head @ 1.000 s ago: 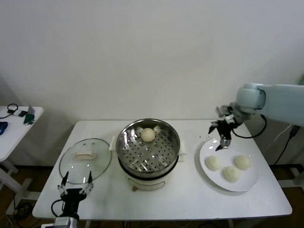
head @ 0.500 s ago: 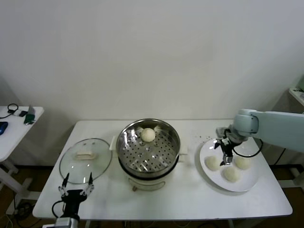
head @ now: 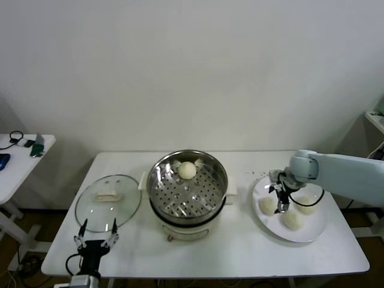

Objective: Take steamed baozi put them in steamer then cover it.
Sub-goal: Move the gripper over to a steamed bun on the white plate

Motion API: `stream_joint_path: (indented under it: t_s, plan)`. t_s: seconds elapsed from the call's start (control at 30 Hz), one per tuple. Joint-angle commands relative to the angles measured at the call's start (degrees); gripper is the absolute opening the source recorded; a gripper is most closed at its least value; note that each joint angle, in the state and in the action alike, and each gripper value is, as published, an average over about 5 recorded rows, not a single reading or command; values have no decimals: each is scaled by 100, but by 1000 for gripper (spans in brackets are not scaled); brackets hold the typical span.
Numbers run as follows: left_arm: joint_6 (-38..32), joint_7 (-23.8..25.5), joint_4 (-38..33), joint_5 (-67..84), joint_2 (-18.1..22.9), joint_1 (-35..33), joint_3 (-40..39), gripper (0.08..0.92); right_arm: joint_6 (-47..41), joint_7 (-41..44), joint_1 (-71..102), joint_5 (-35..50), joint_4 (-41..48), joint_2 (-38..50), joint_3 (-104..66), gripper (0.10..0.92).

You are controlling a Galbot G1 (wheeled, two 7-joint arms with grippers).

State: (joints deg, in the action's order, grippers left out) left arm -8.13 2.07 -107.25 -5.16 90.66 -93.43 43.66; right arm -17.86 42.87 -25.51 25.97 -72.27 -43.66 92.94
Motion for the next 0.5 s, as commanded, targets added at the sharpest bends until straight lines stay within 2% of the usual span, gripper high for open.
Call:
stream_joint_path:
  t_s: [0.03,0.23,0.5]
  plan:
    - [-4,-1,23,12,-12,15,12,823,-37,-37,380,-177,201,-14,-384,823]
    - [-9,0,37,9,-9,23,2,823,-25,24,436,-185,209,-1,-430,784]
    - [-14,-4,51,21,-22,34,13,823,12,71,435,-175,200,61,-516,630]
